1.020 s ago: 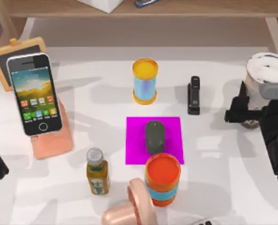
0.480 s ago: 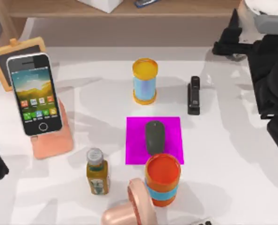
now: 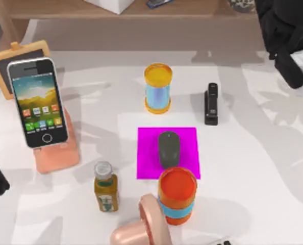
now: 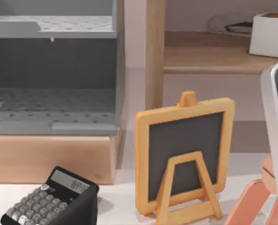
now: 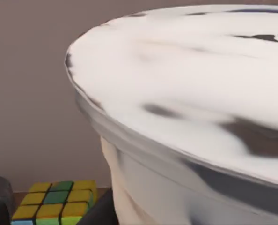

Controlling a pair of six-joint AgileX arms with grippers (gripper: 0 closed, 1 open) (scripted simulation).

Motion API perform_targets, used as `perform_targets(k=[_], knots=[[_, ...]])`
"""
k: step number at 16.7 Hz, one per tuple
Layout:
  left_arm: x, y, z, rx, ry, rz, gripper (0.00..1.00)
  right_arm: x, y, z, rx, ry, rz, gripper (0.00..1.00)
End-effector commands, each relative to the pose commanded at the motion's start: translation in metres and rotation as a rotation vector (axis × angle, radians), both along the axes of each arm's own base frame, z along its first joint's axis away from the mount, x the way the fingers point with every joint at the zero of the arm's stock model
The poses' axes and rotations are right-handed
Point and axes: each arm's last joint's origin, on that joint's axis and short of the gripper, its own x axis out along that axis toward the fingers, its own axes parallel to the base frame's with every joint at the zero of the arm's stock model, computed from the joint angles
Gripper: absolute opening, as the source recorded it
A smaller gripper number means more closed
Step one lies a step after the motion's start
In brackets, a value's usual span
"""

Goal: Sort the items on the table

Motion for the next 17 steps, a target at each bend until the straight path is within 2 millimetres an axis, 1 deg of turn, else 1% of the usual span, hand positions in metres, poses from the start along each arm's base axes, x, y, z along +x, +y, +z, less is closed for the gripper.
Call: perform_targets(k=[4,8,11,17], knots=[[0.0,0.0,0.0,0.0,0.0,0.0,1.0,0.03,0.004,0.013,-0.04,0.092,-0.014,0.0],[0.0,0.0,0.0,0.0,0.0,0.0,1.0,0.049,0.006,0.016,-0.071,0.171,-0.024,0.0],[0.0,0.0,0.0,0.0,0.0,0.0,1.0,0.055,0.007,0.015,-0.084,0.203,-0.025,0.0],[0.0,0.0,0.0,0.0,0.0,0.0,1.0,0.054,0.01,0.016,-0.081,0.199,-0.019,0.0]])
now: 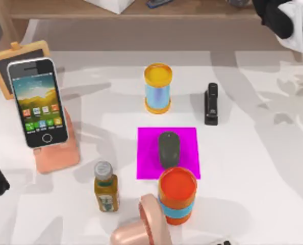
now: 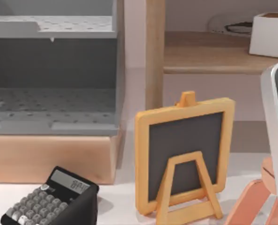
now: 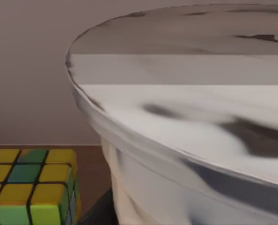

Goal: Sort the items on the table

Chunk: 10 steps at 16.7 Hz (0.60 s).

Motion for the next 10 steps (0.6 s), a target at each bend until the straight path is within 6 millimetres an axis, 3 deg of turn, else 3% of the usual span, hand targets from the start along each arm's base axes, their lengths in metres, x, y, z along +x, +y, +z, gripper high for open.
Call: perform_targets(k=[8,10], knots=[[0.0,0.0,0.0,0.0,0.0,0.0,1.0,0.0019,-0.0022,-0.0017,-0.003,0.004,-0.006,0.0],[0.0,0.0,0.0,0.0,0.0,0.0,1.0,0.0019,-0.0022,-0.0017,-0.003,0.004,-0.006,0.15]])
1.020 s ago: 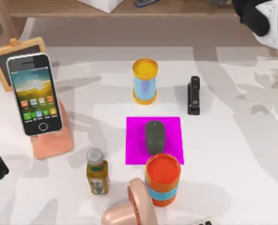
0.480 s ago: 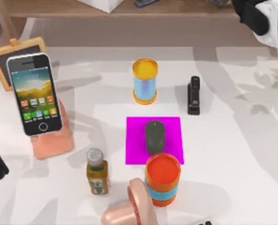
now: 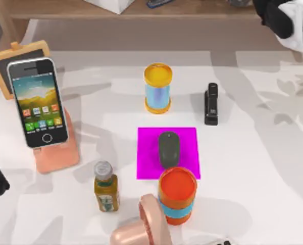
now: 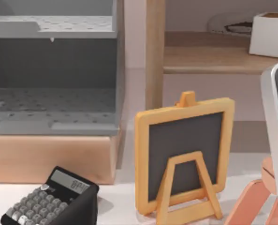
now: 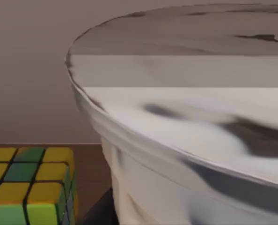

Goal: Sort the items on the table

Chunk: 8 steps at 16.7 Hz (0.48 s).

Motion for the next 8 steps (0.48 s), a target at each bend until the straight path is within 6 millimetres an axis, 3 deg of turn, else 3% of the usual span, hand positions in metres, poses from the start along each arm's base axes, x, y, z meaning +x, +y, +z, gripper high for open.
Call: perform_targets(k=[8], knots=[[0.0,0.0,0.0,0.0,0.0,0.0,1.0,0.0,0.0,0.0,0.0,0.0,0.0,0.75]])
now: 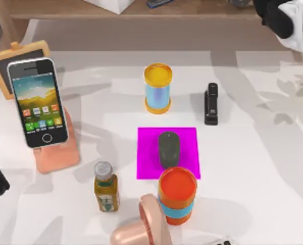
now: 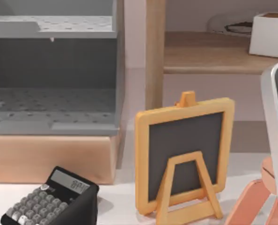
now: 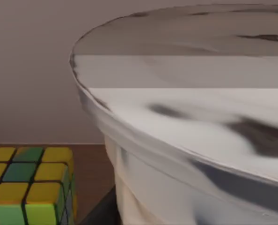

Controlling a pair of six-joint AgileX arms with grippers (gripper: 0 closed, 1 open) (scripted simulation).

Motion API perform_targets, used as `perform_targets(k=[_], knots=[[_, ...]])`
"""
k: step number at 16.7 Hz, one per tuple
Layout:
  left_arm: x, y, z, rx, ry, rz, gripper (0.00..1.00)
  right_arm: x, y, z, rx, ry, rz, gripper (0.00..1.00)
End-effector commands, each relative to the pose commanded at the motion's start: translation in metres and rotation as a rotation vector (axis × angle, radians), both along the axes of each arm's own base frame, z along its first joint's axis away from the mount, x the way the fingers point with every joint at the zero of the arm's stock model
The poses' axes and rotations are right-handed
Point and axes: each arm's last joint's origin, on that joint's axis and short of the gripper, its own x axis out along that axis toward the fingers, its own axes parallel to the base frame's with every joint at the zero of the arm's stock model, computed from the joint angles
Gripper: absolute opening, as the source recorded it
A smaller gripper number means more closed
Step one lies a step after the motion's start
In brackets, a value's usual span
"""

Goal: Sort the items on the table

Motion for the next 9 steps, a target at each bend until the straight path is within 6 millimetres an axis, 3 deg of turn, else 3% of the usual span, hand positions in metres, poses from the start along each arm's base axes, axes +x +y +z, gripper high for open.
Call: perform_targets(k=[3,9], knots=[[0.0,0.0,0.0,0.0,0.0,0.0,1.0,0.0,0.0,0.0,0.0,0.0,0.0,0.98],[0.0,0.0,0.0,0.0,0.0,0.0,1.0,0.0,0.0,0.0,0.0,0.0,0.0,1.0]])
